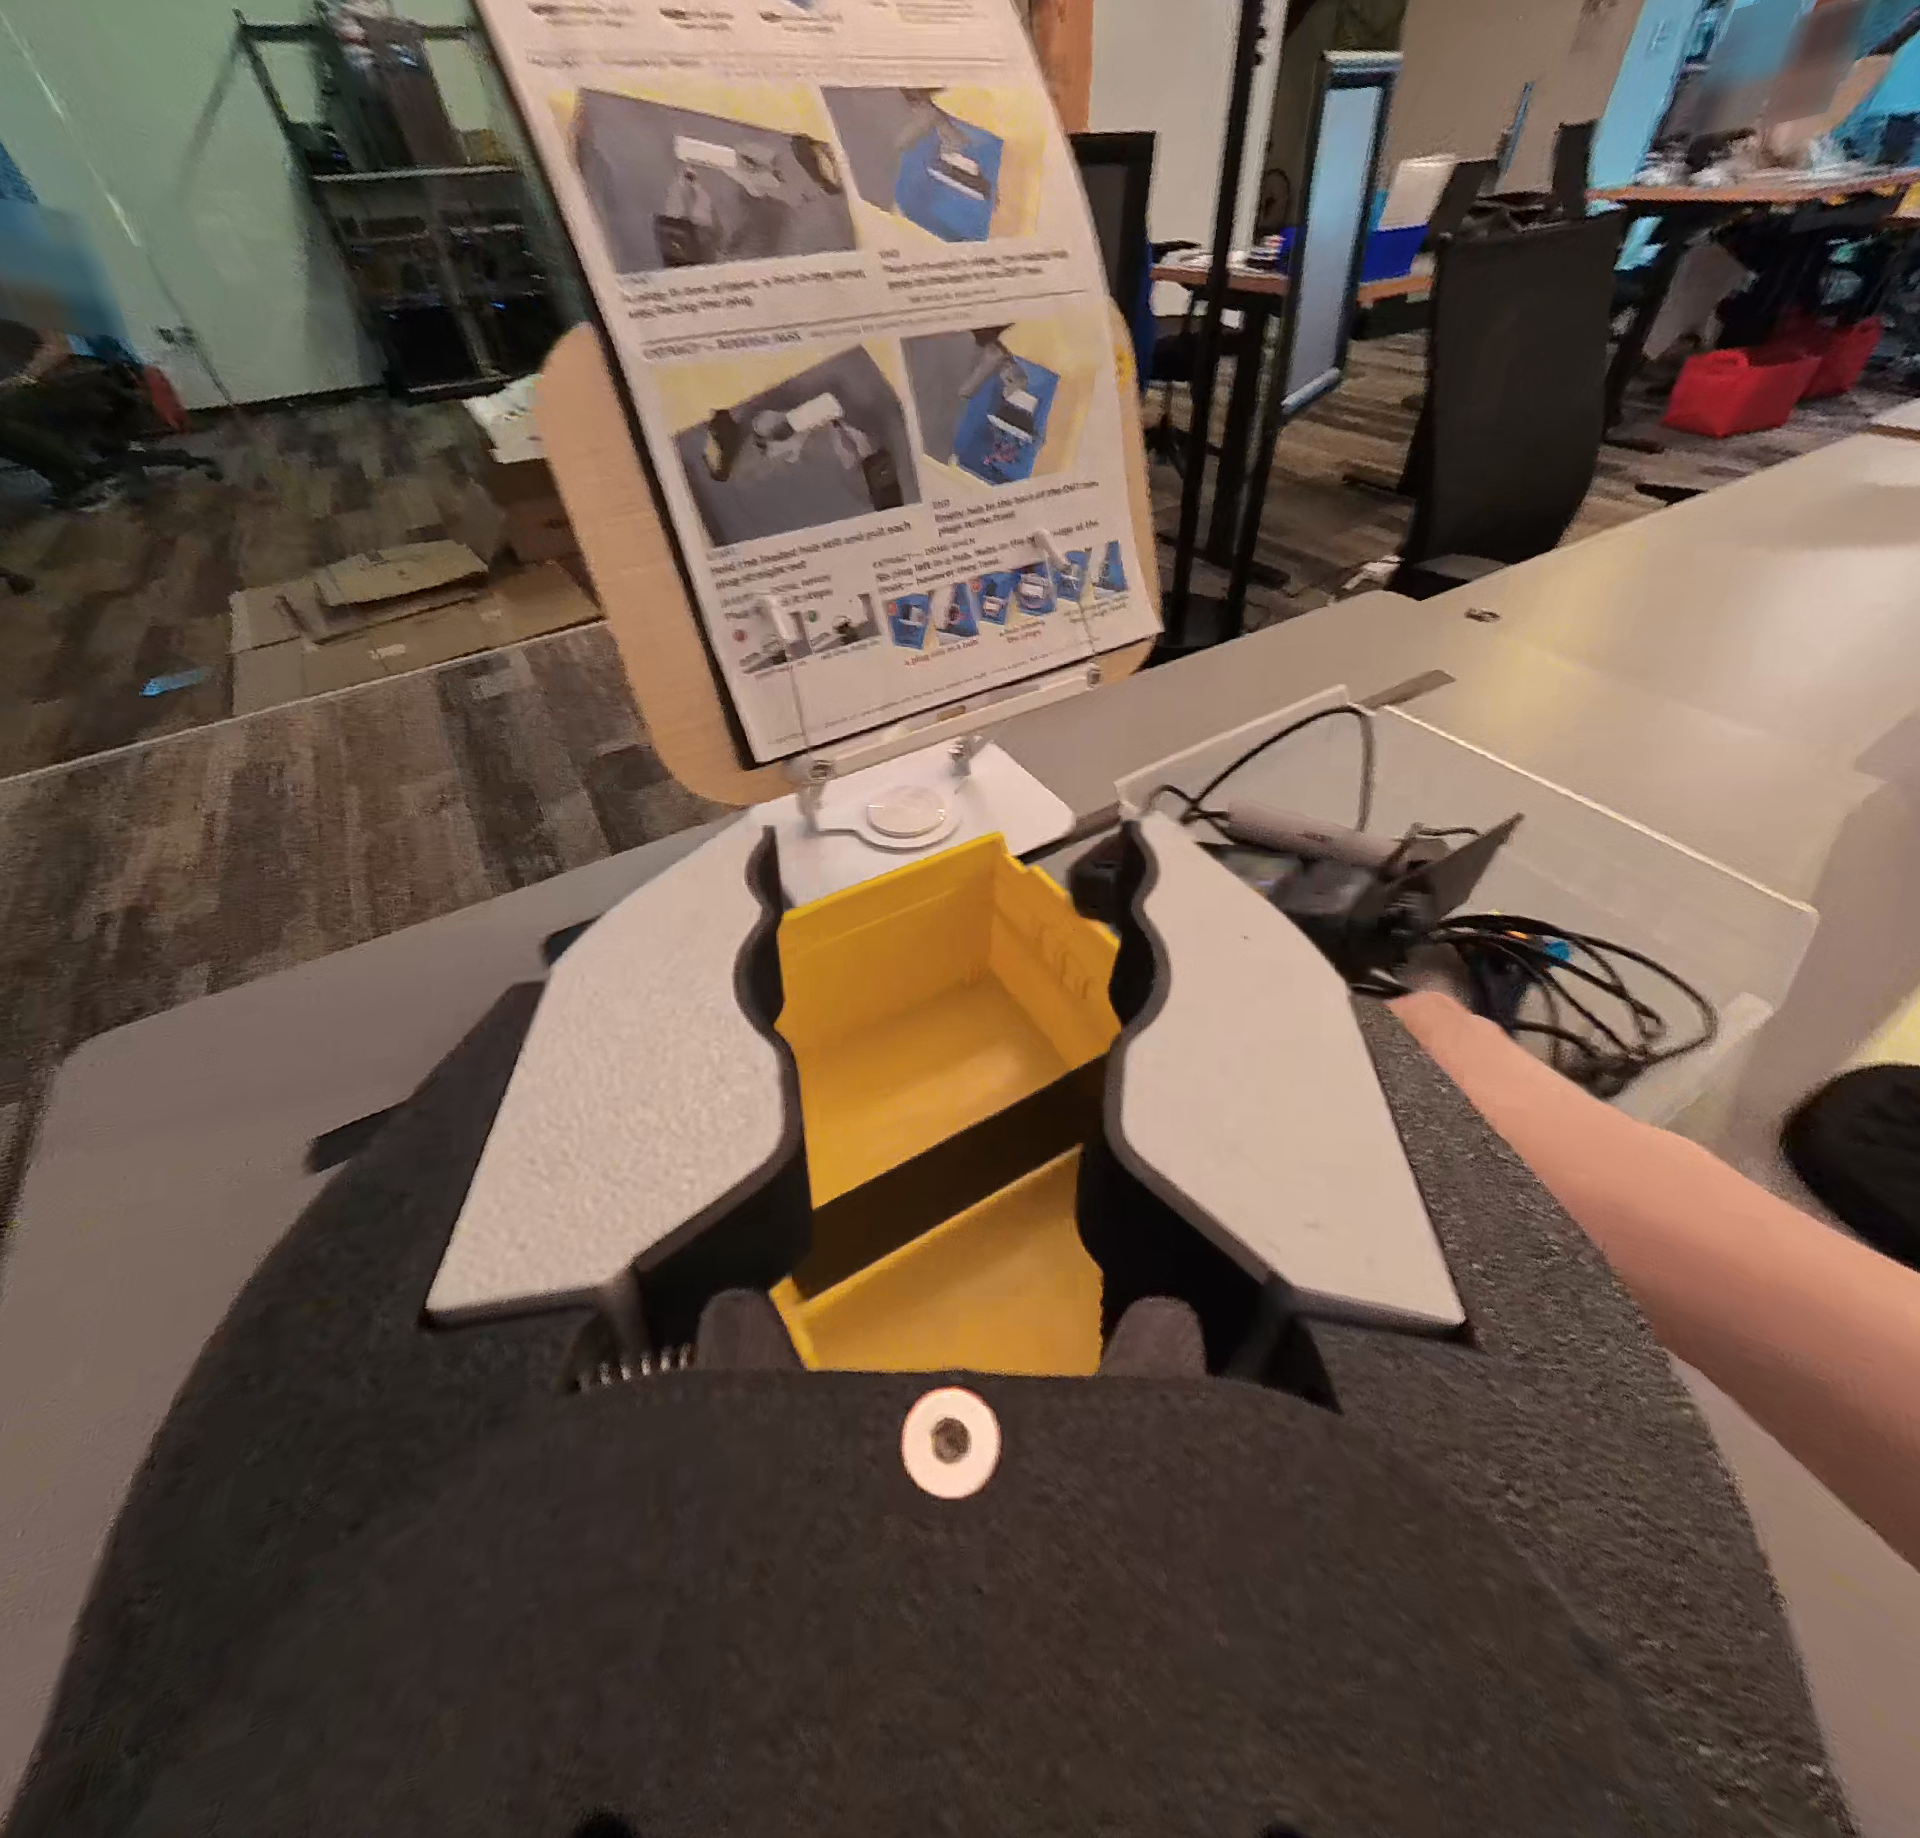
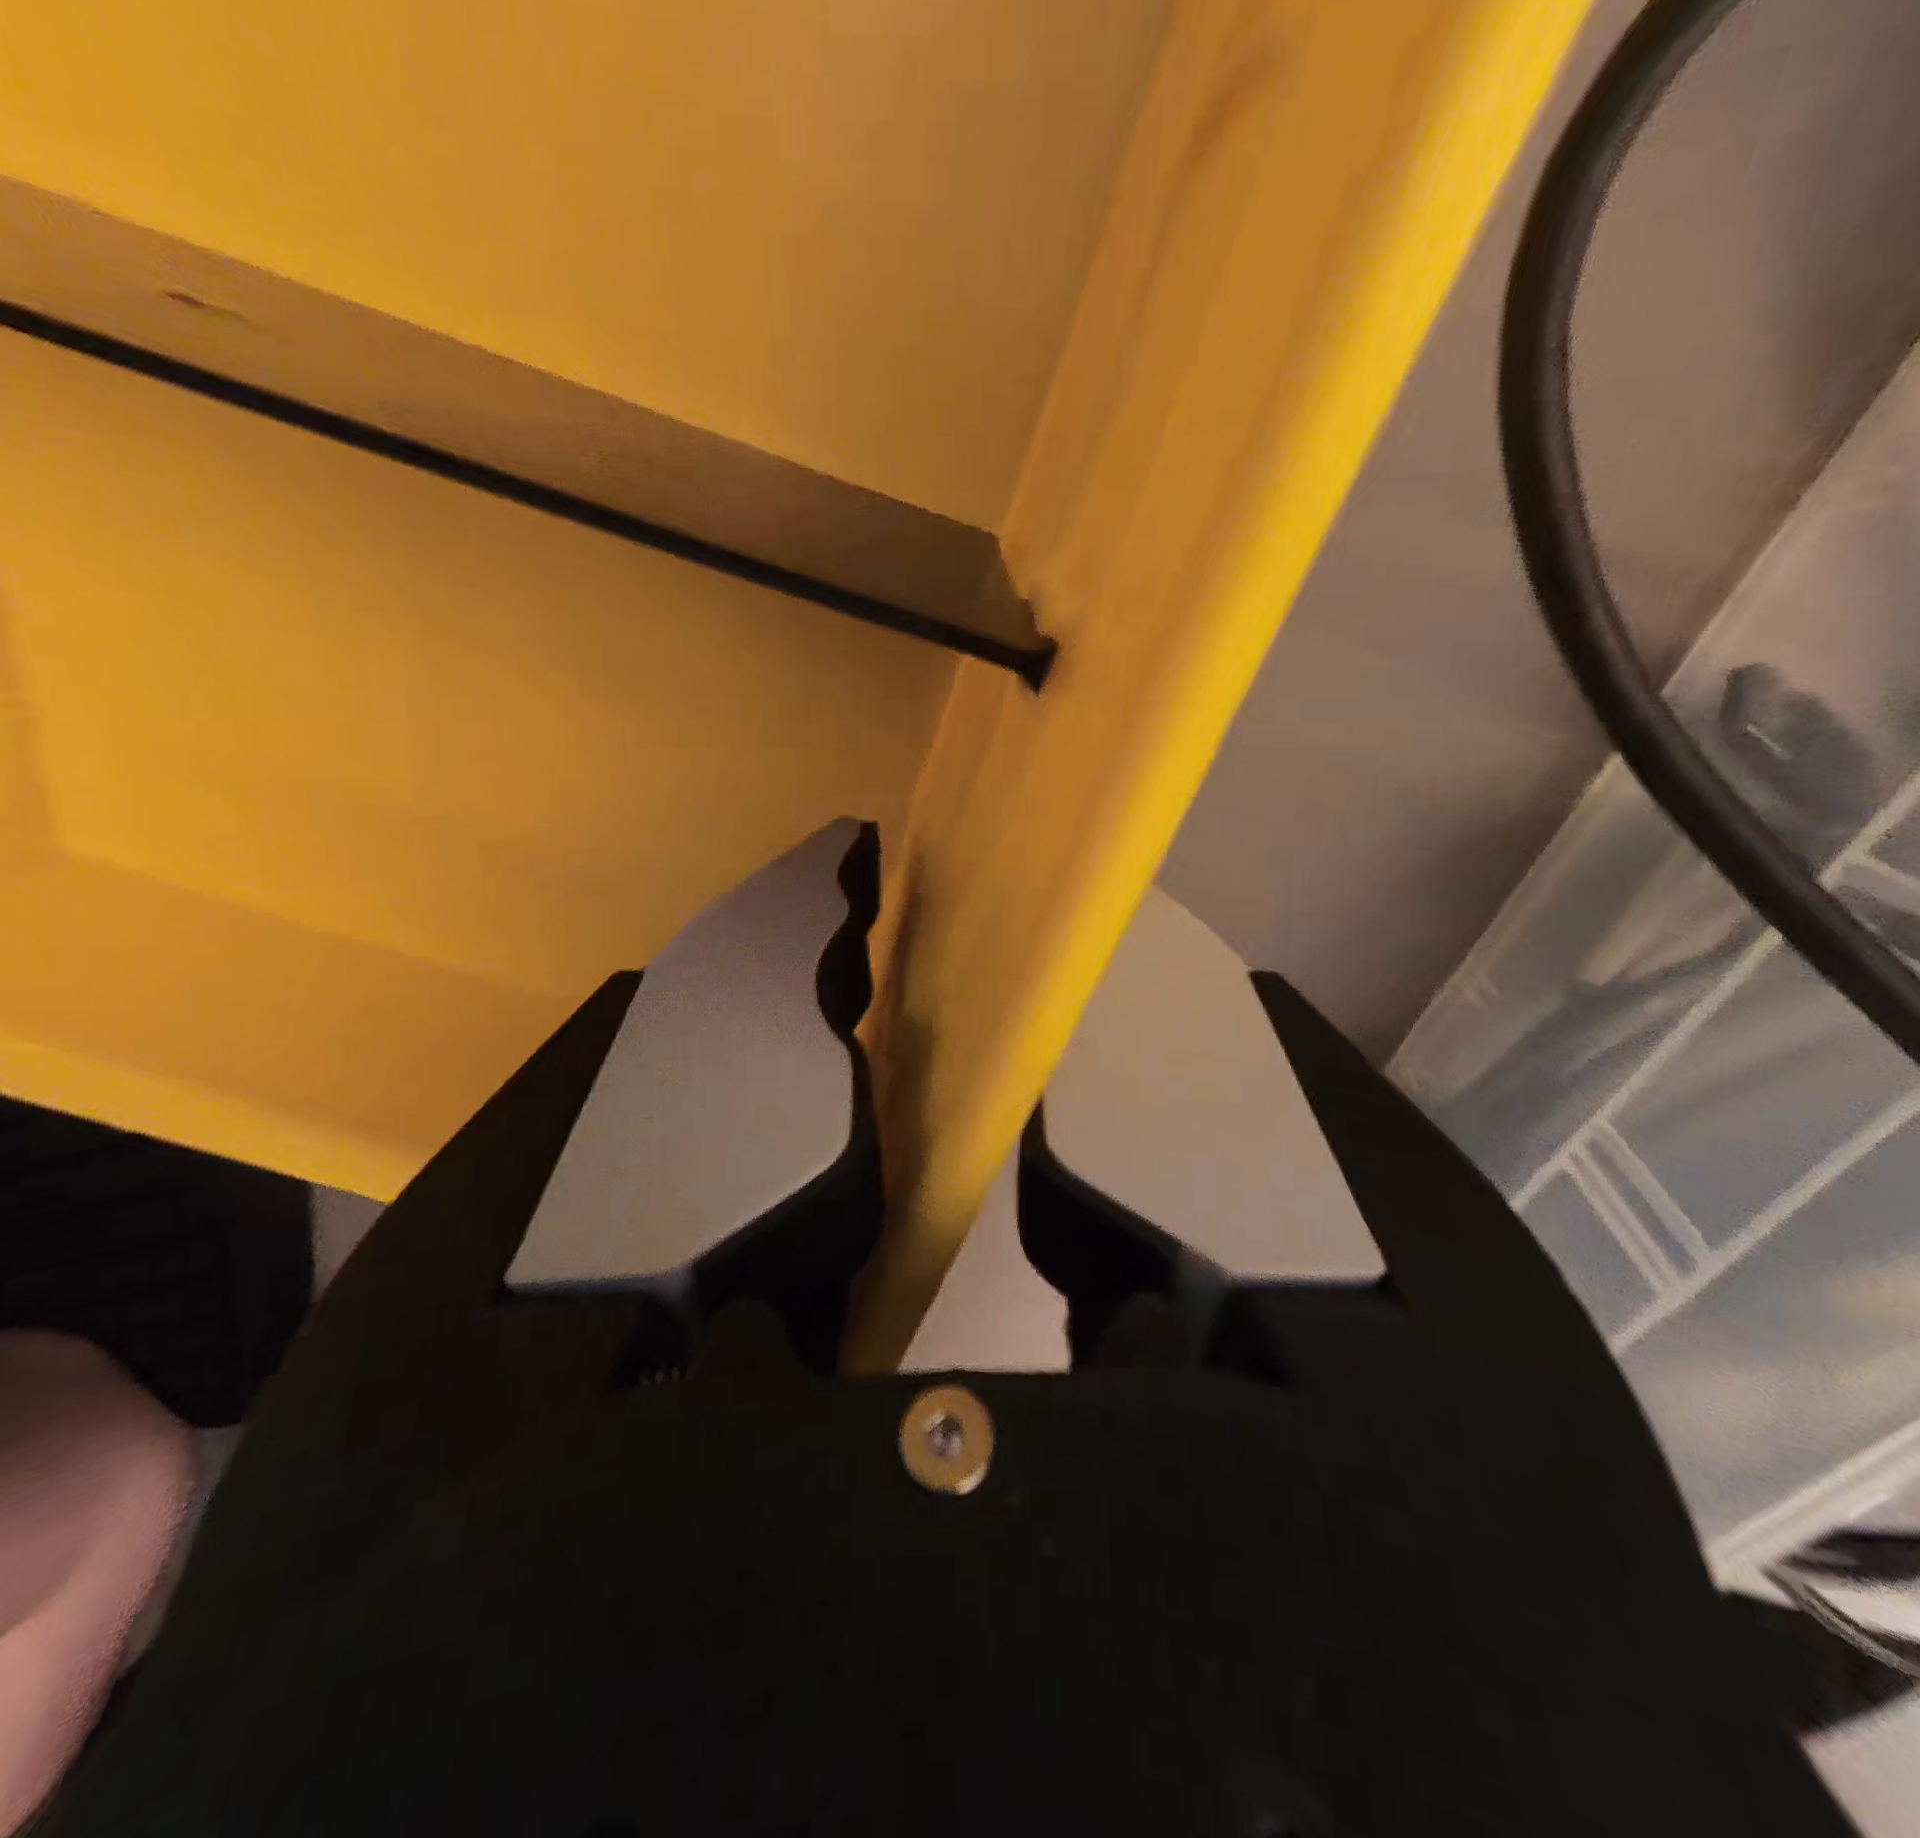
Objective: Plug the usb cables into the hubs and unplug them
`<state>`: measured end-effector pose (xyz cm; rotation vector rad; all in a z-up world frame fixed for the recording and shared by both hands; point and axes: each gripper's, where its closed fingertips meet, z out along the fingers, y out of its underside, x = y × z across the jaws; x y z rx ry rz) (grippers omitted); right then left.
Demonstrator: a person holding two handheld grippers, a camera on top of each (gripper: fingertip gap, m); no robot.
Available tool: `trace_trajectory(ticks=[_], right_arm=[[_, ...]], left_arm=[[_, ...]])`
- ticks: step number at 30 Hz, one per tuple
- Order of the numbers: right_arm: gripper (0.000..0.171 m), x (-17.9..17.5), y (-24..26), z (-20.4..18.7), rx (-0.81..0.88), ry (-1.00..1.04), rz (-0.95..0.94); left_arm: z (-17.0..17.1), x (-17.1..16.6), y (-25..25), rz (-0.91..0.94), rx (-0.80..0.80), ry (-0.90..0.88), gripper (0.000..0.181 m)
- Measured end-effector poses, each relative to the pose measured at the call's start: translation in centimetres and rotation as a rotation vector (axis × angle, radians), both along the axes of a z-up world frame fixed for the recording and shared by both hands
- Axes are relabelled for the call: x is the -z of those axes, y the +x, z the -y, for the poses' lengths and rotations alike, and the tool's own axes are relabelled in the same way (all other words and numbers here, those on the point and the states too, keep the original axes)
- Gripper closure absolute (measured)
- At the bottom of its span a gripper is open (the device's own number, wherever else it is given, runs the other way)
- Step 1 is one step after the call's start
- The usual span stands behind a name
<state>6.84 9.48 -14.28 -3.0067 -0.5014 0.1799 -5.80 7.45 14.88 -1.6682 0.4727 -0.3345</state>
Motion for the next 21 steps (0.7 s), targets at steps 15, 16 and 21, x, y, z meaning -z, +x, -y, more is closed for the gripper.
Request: trace_trajectory(ticks=[15, 16, 21], right_arm=[[0.166, -1.4, 0.4, -0.9, -0.038, -0.069, -0.059], [0.166, -1.8, 0.5, -0.9, -0.040, -0.068, -0.060], [0.166, -5.3, 0.0, -1.9, -0.042, -0.050, -0.128]], left_arm=[[-1.9, -1.5, -6.0, -0.235, -0.510, 0.197, 0.115], [-1.7, -1.5, -5.8, -0.236, -0.505, 0.191, 0.115], [0.1, -2.7, -4.7, -0.205, -0.458, 0.217, 0.113]])
